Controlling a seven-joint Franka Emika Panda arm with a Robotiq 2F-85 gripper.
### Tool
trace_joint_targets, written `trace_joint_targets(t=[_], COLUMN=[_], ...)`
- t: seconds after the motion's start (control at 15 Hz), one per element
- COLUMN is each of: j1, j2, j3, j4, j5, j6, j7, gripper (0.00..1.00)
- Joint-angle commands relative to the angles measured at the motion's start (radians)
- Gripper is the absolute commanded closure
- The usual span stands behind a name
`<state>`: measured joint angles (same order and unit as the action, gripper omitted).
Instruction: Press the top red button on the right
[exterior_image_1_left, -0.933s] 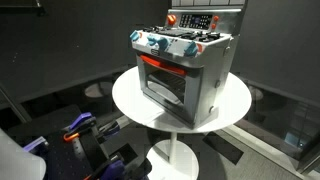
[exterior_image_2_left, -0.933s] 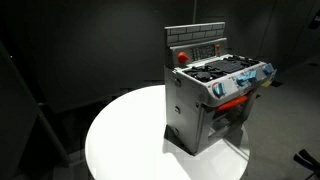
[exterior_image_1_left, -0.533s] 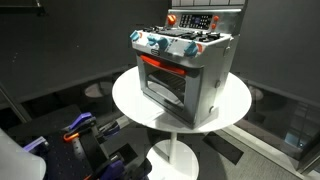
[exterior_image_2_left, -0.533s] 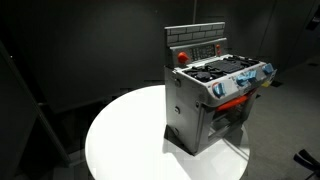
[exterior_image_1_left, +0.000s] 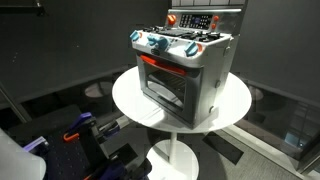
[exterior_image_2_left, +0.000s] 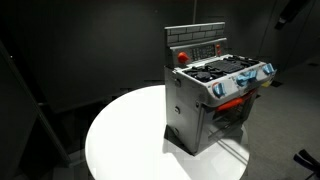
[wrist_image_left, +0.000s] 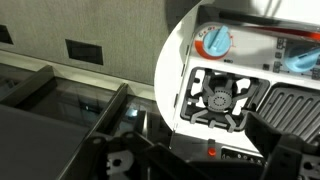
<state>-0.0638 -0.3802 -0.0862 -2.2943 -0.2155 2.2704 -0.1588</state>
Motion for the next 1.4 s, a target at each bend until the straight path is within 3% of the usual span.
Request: trace_joint_targets(t=[0.0,0.73,1.33], j1=[-0.001,0.011,0.027], j2=[0.114,0.448,0.622], j3=[0.030,0.046,0.044], j4=[0.096,0.397,0.582], j5=[0.000,0.023,0.050], j6=[0.043,0.020,-0.030], j7=[0.062,0.135,0.156], gripper=[0.00,0.00,0.00])
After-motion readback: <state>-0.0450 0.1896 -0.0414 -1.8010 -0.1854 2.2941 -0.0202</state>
